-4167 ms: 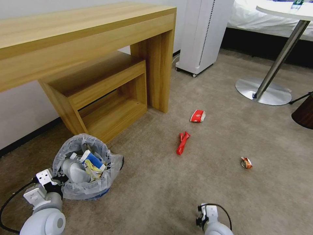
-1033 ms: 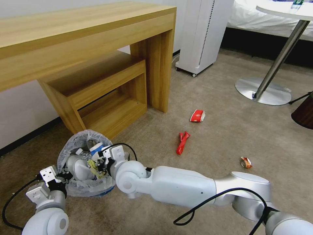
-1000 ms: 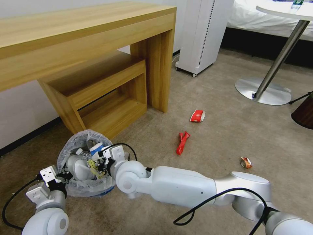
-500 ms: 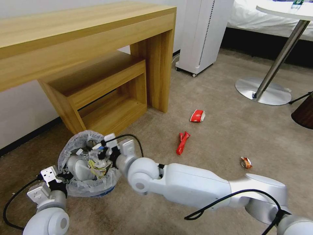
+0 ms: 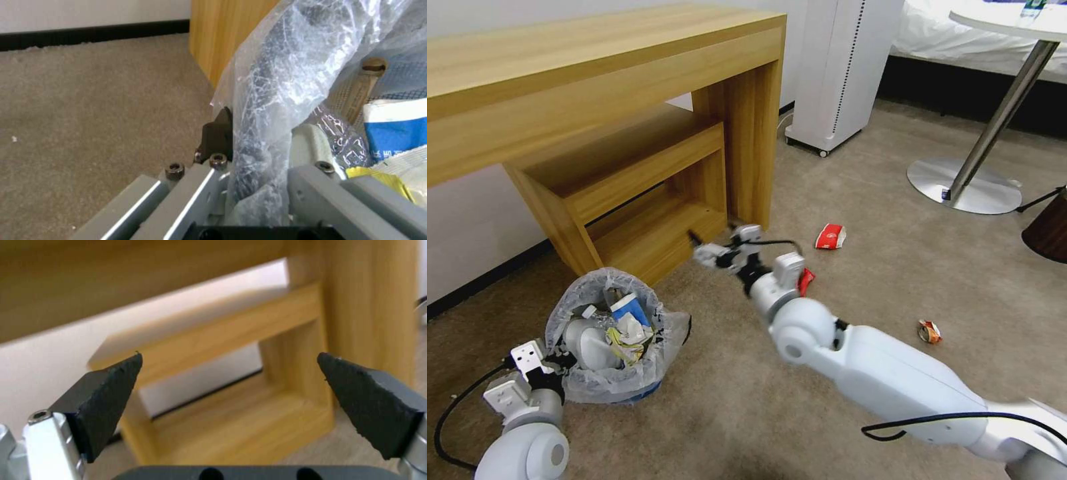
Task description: Pick up the trash bin and place the garbage on the floor into it.
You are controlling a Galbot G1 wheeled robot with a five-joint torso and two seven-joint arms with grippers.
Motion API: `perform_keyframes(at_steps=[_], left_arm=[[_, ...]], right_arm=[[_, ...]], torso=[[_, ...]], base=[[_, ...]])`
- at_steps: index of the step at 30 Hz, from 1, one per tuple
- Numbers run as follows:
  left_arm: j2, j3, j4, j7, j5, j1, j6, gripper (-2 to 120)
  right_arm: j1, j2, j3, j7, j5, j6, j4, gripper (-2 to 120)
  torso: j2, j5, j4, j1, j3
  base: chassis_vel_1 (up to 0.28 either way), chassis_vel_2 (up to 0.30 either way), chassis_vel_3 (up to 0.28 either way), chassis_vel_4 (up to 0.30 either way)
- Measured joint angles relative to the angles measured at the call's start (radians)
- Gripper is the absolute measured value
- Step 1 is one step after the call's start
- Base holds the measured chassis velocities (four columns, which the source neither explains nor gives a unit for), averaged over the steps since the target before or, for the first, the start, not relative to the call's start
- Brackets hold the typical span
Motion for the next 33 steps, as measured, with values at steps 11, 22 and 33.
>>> perform_keyframes(at_steps=[11, 22, 33], left_arm=[[-0.014, -0.011, -0.030, 0.001, 0.005, 0.014, -0.004, 1], [-0.012, 0.003, -0.025, 0.005, 0.010, 0.005, -0.007, 1], [0.013, 0.007, -0.027, 0.010, 0.005, 0.020, -0.011, 1]], right_arm=[[-0.227, -0.019, 0.476, -0.109, -0.171, 0.092, 0.030, 100], [-0.529, 0.021, 0.823, -0.122, -0.351, 0.120, 0.065, 100], [-0.856, 0.088, 1.053, -0.100, -0.500, 0.078, 0.161, 100]], torso=[[0.000, -0.0003, 0.0000, 0.000, 0.000], [0.000, -0.0003, -0.0002, 0.000, 0.000], [0.000, -0.0003, -0.0002, 0.000, 0.000]], base=[[0.000, 0.000, 0.000, 0.000], [0.000, 0.000, 0.000, 0.000], [0.000, 0.000, 0.000, 0.000]])
